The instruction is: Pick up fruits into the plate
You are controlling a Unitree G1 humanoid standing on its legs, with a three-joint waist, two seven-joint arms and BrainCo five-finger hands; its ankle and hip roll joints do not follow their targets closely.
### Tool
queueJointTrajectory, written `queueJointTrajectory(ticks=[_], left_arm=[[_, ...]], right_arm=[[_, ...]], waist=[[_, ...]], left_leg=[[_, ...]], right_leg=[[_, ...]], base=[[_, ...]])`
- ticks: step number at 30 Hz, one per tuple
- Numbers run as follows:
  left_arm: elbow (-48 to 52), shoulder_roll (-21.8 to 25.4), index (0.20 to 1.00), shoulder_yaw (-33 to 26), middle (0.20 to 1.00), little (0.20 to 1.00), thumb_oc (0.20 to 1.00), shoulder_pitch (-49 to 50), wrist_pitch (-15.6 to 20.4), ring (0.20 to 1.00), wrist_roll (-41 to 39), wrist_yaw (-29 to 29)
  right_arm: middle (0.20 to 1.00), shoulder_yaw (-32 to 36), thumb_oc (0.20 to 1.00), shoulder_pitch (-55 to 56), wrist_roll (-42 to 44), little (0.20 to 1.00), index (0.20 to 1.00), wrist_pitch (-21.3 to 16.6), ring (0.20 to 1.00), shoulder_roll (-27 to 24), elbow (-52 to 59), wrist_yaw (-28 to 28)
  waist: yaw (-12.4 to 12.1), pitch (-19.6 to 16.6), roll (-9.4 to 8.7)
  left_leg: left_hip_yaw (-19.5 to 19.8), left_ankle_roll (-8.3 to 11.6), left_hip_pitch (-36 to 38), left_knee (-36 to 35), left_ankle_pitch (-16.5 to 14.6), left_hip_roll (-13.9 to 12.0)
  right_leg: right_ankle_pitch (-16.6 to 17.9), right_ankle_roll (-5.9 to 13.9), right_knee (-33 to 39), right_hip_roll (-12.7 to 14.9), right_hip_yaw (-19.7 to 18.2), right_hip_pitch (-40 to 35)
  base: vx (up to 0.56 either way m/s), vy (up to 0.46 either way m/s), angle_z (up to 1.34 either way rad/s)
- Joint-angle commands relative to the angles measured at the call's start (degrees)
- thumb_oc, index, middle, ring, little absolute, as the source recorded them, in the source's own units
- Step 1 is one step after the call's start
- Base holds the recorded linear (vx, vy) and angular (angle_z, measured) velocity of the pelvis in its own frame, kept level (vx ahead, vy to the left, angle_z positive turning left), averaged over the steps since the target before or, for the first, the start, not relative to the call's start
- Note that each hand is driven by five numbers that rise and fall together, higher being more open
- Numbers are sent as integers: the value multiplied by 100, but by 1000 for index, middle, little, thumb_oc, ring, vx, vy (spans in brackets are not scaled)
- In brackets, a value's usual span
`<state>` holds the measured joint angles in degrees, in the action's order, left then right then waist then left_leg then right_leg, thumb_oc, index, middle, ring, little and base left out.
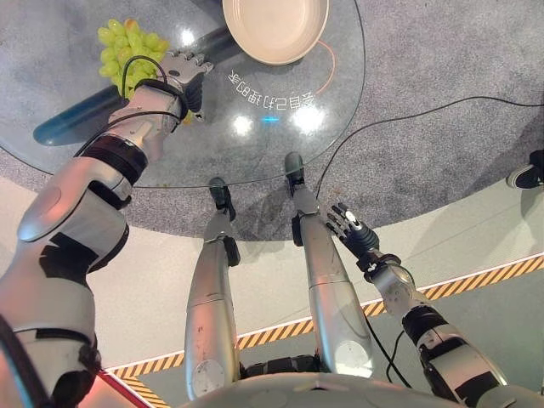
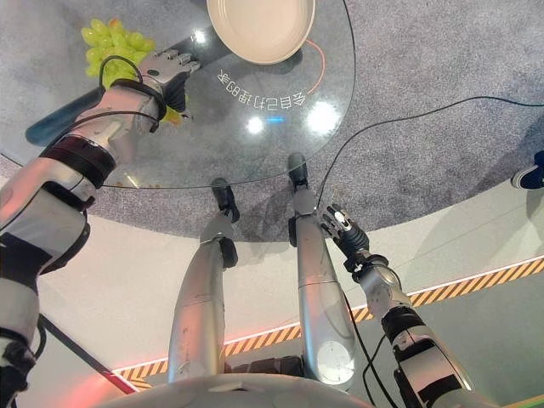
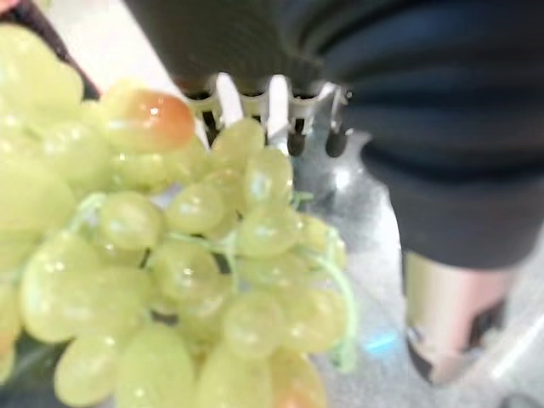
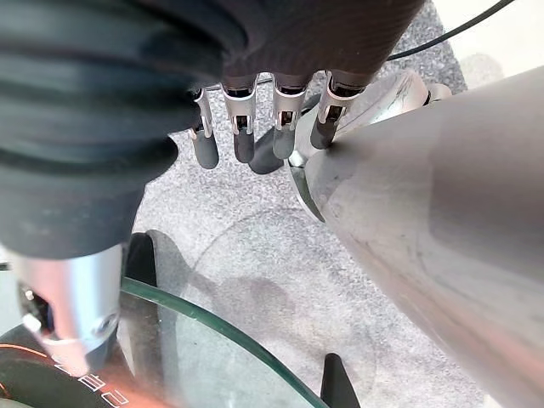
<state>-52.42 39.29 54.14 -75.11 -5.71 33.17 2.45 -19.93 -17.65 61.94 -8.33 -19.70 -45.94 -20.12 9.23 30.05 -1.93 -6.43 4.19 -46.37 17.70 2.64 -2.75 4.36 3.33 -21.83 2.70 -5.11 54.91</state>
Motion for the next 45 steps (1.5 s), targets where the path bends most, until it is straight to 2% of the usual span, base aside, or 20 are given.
queueJointTrajectory(ticks=[1,2,3,4,6,8,12,13,19,25,29,31,32,36,38,45], left_arm=[[38,314,1000,-633,1000,1000,1000,343,-334,1000,-863,1006],[47,307,1000,-772,1000,1000,1000,376,-292,1000,-1311,1357],[58,242,1000,-1214,1000,1000,1000,493,-246,1000,-1654,1830],[53,231,1000,-1283,1000,1000,1000,518,-220,1000,-1726,1917],[-18,104,1000,-2009,1000,1000,1000,833,55,1000,-2356,2685],[64,26,1000,-2394,1000,1000,1000,1132,101,1000,-2710,2996],[145,-87,1000,-2757,1000,1000,1000,1458,160,1000,-3197,3286],[268,-266,1000,-3134,1000,1000,1000,1813,160,1000,-3642,3583],[295,-391,1000,-3459,1000,1000,1000,2059,46,1000,-4290,3767],[325,-553,1000,-3686,1000,1000,1000,2113,361,1000,-5102,3784],[316,-743,1000,-3819,1000,1000,1000,2278,395,1000,-5471,3877],[282,-760,1000,-3837,1000,1000,1000,2310,350,1000,-5252,3976],[265,-742,1000,-3794,1000,1000,1000,2321,258,1000,-4836,3975],[224,-448,1000,-3299,1000,1000,1000,2087,-516,1000,-3337,3642],[281,-276,1000,-3041,1000,1000,1000,1967,-840,1000,-3106,3551],[470,31,1000,-2820,1000,1000,1000,1856,-574,1000,-2545,3655]], right_arm=[[1000,-71,1000,548,188,1000,1000,-93,1000,16,324,-94],[1000,-83,1000,575,198,1000,1000,-114,1000,39,343,-83],[1000,-104,1000,612,193,1000,1000,-144,1000,98,393,-29],[1000,-111,1000,623,191,1000,1000,-150,1000,107,405,-16],[1000,-148,1000,684,175,1000,1000,-190,1000,218,500,96],[1000,-174,1000,707,158,1000,1000,-190,1000,280,623,238],[1000,-181,1000,723,129,1000,1000,-170,1000,354,743,387],[1000,-175,1000,742,72,1000,1000,-138,1000,420,845,520],[1000,-145,1000,780,-18,1000,1000,-23,1000,405,1017,658],[1000,-134,1000,793,-70,1000,1000,-7,1000,414,894,612],[1000,-132,1000,735,-99,1000,1000,38,1000,465,854,672],[1000,-120,1000,716,-118,1000,1000,62,1000,461,837,670],[1000,-115,1000,717,-121,1000,1000,71,1000,444,826,662],[1000,-85,1000,721,-111,1000,1000,144,1000,347,837,620],[1000,-53,1000,728,-102,1000,1000,153,1000,278,755,534],[1000,13,1000,798,-50,1000,1000,35,1000,235,440,305]], waist=[[165,-26,182],[153,-26,175],[126,-26,162],[126,-26,161],[76,-26,132],[36,-26,120],[-9,-26,103],[-52,-26,86],[-64,-26,75],[-61,-26,105],[-74,-26,118],[-65,-26,121],[-58,-26,124],[-45,-26,131],[-39,-26,142],[-65,-26,191]], left_leg=[[235,-441,-23,92,-379,588],[248,-447,-14,96,-382,590],[266,-457,14,91,-381,598],[272,-459,25,90,-382,602],[339,-452,111,82,-384,625],[377,-443,156,84,-387,632],[419,-441,227,53,-384,636],[444,-430,321,0,-382,619],[414,-423,437,-57,-375,574],[390,-438,608,-85,-397,555],[408,-426,735,-93,-399,548],[401,-420,775,-94,-402,540],[398,-413,808,-95,-406,535],[364,-396,865,-118,-375,503],[369,-392,861,-100,-369,503],[377,-405,898,-124,-385,497]], right_leg=[[-112,-152,172,-478,411,-212],[-124,-156,161,-478,413,-224],[-149,-163,150,-492,416,-251],[-155,-164,149,-494,416,-263],[-200,-192,152,-511,420,-362],[-230,-208,130,-526,431,-407],[-255,-223,120,-543,446,-471],[-298,-231,121,-552,460,-556],[-381,-248,89,-565,477,-665],[-457,-256,66,-573,472,-820],[-498,-266,63,-565,477,-958],[-514,-272,61,-564,473,-996],[-525,-274,69,-558,463,-1037],[-532,-285,62,-556,476,-1098],[-520,-282,62,-541,474,-1105],[-520,-281,102,-516,466,-1146]], base=[[0,0,0],[0,0,0],[0,0,0],[0,0,0],[6,-38,3],[3,-20,5],[3,-15,3],[0,0,0],[0,0,0],[0,0,0],[0,0,0],[0,0,0],[0,0,0],[0,0,0],[0,0,0],[0,0,0]])
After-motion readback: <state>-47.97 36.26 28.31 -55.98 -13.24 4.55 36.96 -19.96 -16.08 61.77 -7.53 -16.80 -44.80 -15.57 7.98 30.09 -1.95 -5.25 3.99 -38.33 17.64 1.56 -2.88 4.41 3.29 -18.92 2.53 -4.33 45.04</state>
